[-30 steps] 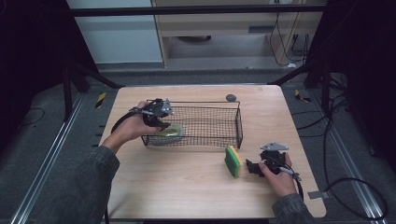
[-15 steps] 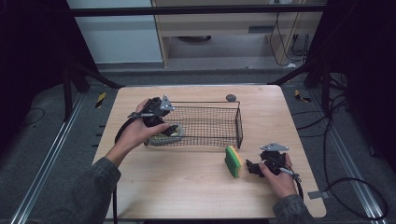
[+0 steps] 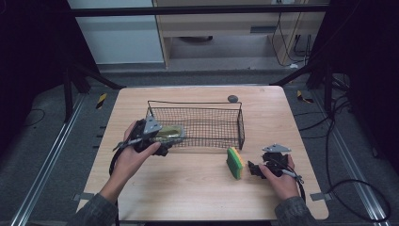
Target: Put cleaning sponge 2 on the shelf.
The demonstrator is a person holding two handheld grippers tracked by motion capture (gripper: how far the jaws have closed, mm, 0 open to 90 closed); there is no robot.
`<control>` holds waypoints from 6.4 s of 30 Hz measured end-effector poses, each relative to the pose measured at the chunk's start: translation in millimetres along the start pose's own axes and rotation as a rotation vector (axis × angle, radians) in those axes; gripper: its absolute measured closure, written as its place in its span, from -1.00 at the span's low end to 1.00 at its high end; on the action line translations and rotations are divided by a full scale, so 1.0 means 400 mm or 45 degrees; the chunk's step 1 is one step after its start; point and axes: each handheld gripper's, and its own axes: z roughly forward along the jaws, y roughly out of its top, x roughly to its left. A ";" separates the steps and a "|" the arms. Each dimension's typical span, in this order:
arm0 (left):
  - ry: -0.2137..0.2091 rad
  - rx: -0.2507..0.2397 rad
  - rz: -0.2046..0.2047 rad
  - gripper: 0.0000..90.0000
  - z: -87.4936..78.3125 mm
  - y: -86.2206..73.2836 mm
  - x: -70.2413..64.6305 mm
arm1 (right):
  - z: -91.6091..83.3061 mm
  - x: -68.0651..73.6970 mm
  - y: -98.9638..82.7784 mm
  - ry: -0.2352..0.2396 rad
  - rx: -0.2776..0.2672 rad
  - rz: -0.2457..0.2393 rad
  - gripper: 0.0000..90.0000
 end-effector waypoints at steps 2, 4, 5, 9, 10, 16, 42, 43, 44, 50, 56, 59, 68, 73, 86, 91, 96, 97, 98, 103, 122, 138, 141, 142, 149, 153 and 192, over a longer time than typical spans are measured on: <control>0.015 0.001 -0.066 -0.90 -0.012 -0.064 -0.014 | 0.000 0.000 0.000 -0.001 0.001 0.001 -0.99; 0.035 0.034 -0.080 -0.90 -0.008 -0.104 -0.020 | -0.001 0.001 0.000 -0.005 0.002 0.006 -0.98; 0.056 0.059 -0.062 -0.90 -0.006 -0.122 -0.020 | -0.002 0.001 -0.001 -0.003 0.001 0.006 -0.98; 0.113 0.064 -0.100 -0.90 0.005 -0.169 -0.014 | -0.017 -0.003 0.001 0.014 0.035 -0.014 -0.79; 0.092 0.083 -0.127 -0.90 0.016 -0.187 -0.012 | -0.023 -0.002 0.000 0.019 0.043 -0.013 -0.75; 0.064 0.140 -0.189 -0.91 0.036 -0.213 0.003 | -0.076 0.022 0.007 -0.001 0.118 -0.089 -0.71; 0.018 0.219 -0.363 -1.00 0.086 -0.285 0.063 | -0.216 0.187 0.181 0.117 0.457 -0.230 -0.63; 0.020 0.207 -0.367 -1.00 0.088 -0.286 0.062 | -0.215 0.192 0.195 0.115 0.467 -0.245 -0.63; 0.024 0.201 -0.366 -1.00 0.089 -0.286 0.061 | -0.215 0.196 0.207 0.109 0.477 -0.250 -0.63; 0.042 0.154 -0.380 -1.00 0.085 -0.298 0.055 | -0.202 0.209 0.265 0.153 0.492 -0.268 -0.58; 0.035 0.154 -0.370 -1.00 0.086 -0.298 0.057 | -0.185 0.223 0.300 0.145 0.514 -0.288 -0.53; 0.035 0.152 -0.374 -1.00 0.086 -0.298 0.057 | -0.177 0.229 0.307 0.148 0.513 -0.298 -0.53; 0.030 0.155 -0.376 -1.00 0.087 -0.297 0.057 | -0.112 0.227 0.309 0.154 0.577 -0.262 -0.48; 0.029 0.157 -0.373 -1.00 0.087 -0.297 0.058 | -0.088 0.233 0.303 0.160 0.596 -0.255 -0.36; 0.026 0.152 -0.369 -1.00 0.089 -0.297 0.059 | -0.093 0.218 0.289 0.216 0.599 -0.289 0.42; 0.025 0.151 -0.367 -1.00 0.089 -0.297 0.059 | -0.116 0.185 0.287 0.196 0.562 -0.280 0.42; 0.025 0.150 -0.367 -1.00 0.088 -0.297 0.059 | -0.145 0.127 0.285 0.166 0.511 -0.276 0.42; 0.025 0.150 -0.367 -1.00 0.088 -0.297 0.059 | -0.145 0.127 0.285 0.166 0.511 -0.276 0.42; 0.025 0.149 -0.367 -1.00 0.088 -0.297 0.059 | -0.151 0.106 0.288 0.151 0.497 -0.282 0.42; 0.025 0.149 -0.367 -1.00 0.088 -0.297 0.059 | -0.166 0.069 0.306 0.123 0.455 -0.270 0.42; 0.027 0.145 -0.370 -1.00 0.089 -0.297 0.059 | -0.182 0.005 0.481 0.057 0.304 -0.268 0.43; 0.031 0.149 -0.370 -1.00 0.090 -0.296 0.059 | -0.184 0.024 0.577 0.011 0.206 -0.314 0.43; 0.030 0.150 -0.370 -1.00 0.090 -0.296 0.059 | -0.175 0.027 0.585 0.019 0.205 -0.330 0.43; 0.030 0.149 -0.370 -1.00 0.090 -0.296 0.059 | -0.166 0.028 0.588 0.018 0.208 -0.334 0.43; 0.031 0.149 -0.371 -1.00 0.090 -0.296 0.059 | -0.133 0.044 0.596 0.033 0.214 -0.359 0.43; 0.031 0.149 -0.371 -1.00 0.090 -0.296 0.059 | -0.117 0.055 0.601 0.031 0.215 -0.380 0.43; 0.032 0.148 -0.373 -1.00 0.091 -0.295 0.059 | 0.025 0.089 0.600 0.182 0.275 -0.400 0.43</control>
